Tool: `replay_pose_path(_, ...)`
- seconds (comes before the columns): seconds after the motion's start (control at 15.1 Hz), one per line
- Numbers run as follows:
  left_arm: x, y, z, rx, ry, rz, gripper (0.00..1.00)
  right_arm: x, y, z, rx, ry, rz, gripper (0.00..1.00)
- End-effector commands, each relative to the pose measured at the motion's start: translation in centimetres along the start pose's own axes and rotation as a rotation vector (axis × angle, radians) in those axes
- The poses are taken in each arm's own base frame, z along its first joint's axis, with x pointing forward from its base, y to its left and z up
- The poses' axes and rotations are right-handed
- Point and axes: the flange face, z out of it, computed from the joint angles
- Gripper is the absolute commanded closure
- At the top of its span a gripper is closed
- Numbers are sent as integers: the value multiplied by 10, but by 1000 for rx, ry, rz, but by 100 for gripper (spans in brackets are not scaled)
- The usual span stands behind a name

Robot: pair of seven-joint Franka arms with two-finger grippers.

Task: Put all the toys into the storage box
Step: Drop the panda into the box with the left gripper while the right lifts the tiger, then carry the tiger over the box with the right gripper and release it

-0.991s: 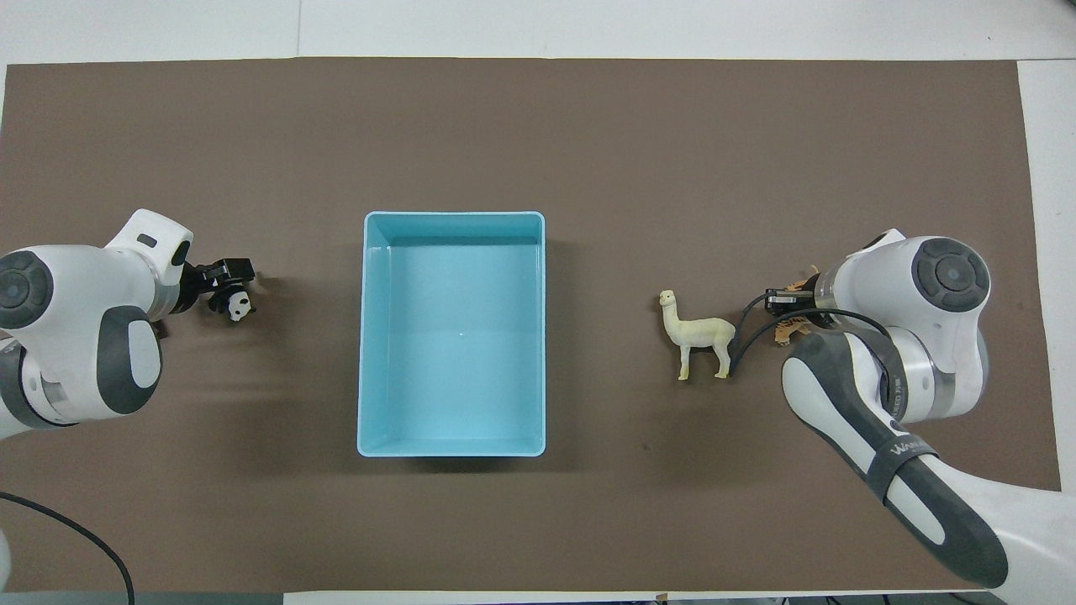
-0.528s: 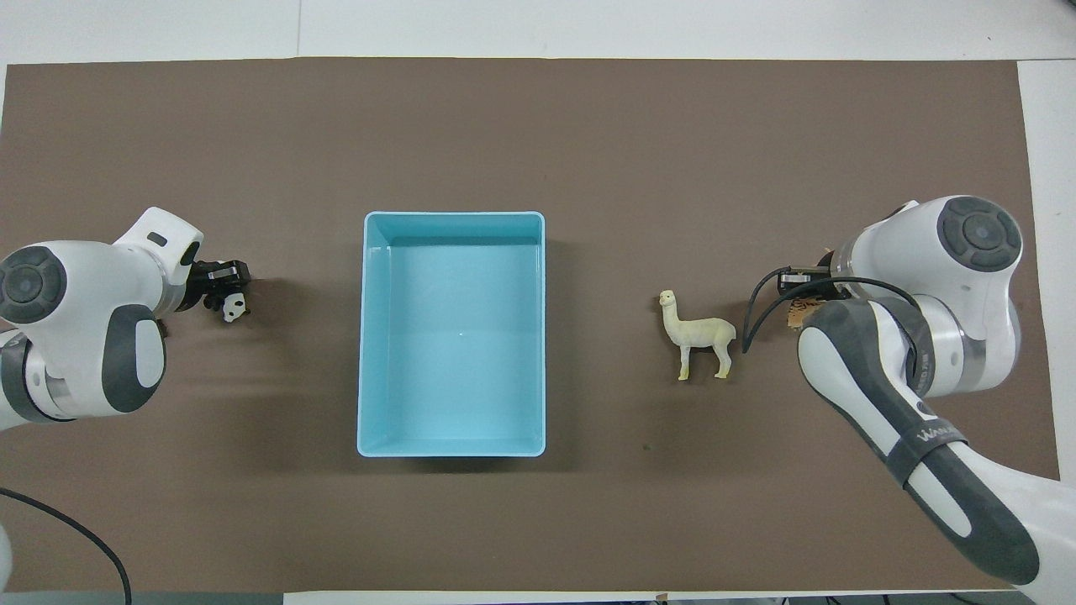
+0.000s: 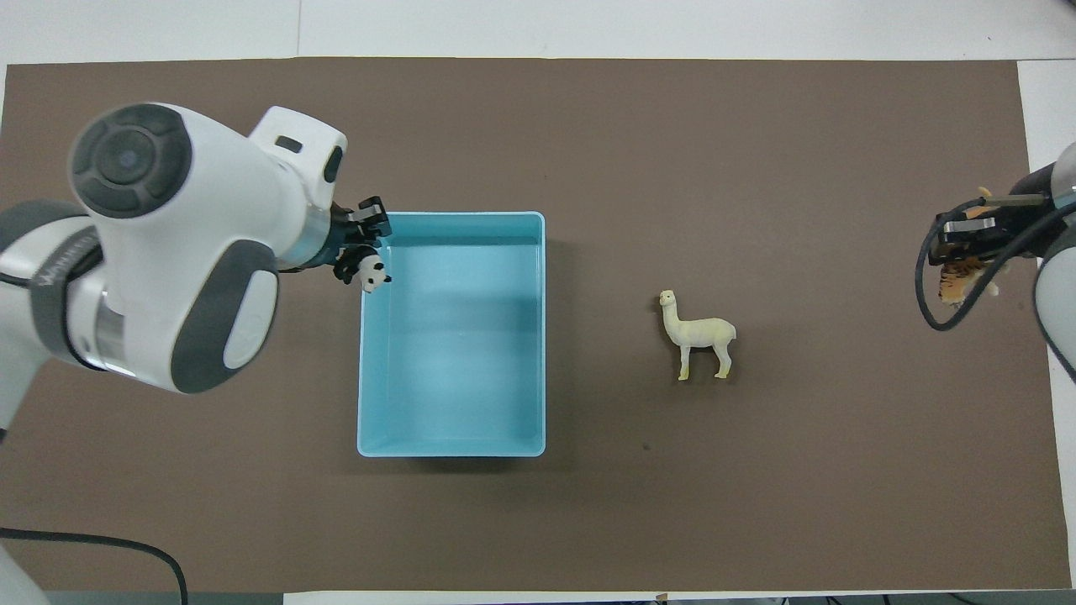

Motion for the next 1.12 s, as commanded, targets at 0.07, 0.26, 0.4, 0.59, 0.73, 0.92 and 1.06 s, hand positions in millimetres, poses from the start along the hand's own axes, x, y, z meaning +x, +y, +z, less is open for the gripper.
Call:
replay_pose_path(0.07,-60,33,50,-81,42,-48,40,-2,9,-18,-3,-12,-22,100)
replay_pose_path(0.26,-59,29,44,-41,10,-41,0,-3,3,-21,7,-6,-23,100)
replay_pose_path(0.4,-50,16,16,-17,6,-48,0,-3,-5,-22,12,-1,-25,100)
replay_pose_path(0.59,7,-63,-8,28,-13,117,0,-3,-35,-36,49,31,-22,100)
replay_pose_path(0.73,48,-129,-7,36,-7,227,0,-7,-93,-41,90,69,-17,100)
replay_pose_path(0.92,96,-236,-3,52,21,439,0,-24,-212,-28,117,96,-44,100)
replay_pose_path(1.06,116,-293,16,67,69,541,0,-30,-290,2,133,106,-53,100)
